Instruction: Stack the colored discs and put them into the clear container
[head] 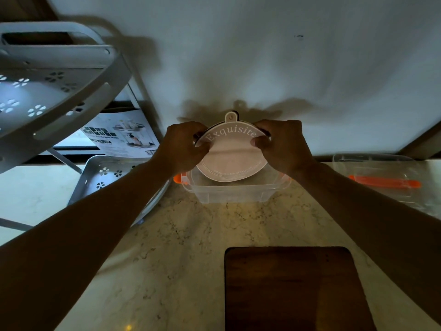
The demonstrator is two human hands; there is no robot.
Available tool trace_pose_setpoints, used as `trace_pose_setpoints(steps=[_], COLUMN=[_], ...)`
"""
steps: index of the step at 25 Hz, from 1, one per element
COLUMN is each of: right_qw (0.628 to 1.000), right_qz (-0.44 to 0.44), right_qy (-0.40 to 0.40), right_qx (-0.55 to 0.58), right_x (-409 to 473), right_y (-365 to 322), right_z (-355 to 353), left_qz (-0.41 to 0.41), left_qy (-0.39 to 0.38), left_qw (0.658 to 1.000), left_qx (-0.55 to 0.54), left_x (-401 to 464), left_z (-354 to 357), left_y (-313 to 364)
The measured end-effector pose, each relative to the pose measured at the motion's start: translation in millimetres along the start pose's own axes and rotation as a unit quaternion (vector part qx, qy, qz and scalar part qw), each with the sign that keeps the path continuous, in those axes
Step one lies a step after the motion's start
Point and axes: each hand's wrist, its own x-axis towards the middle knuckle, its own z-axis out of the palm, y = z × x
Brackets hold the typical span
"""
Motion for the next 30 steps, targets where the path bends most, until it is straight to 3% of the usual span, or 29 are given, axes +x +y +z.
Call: trace_pose_setpoints(steps=[12,30], right_qw=[0.990,0.992], right_qz=[-0.010,0.000], right_qy=[-0.007,-0.002], right_qx=[-0.140,-0.123], right_x=[6,4], right_y=[5,1], right_z=[11,6], left_qz=[0.040,0.012], left_qy=[0.025,0.085], left_qw=[0.993,0.996], left_qx=[0.104,0.001], left_x=[16,12], left_z=[14,6], left_y=[-5,-3])
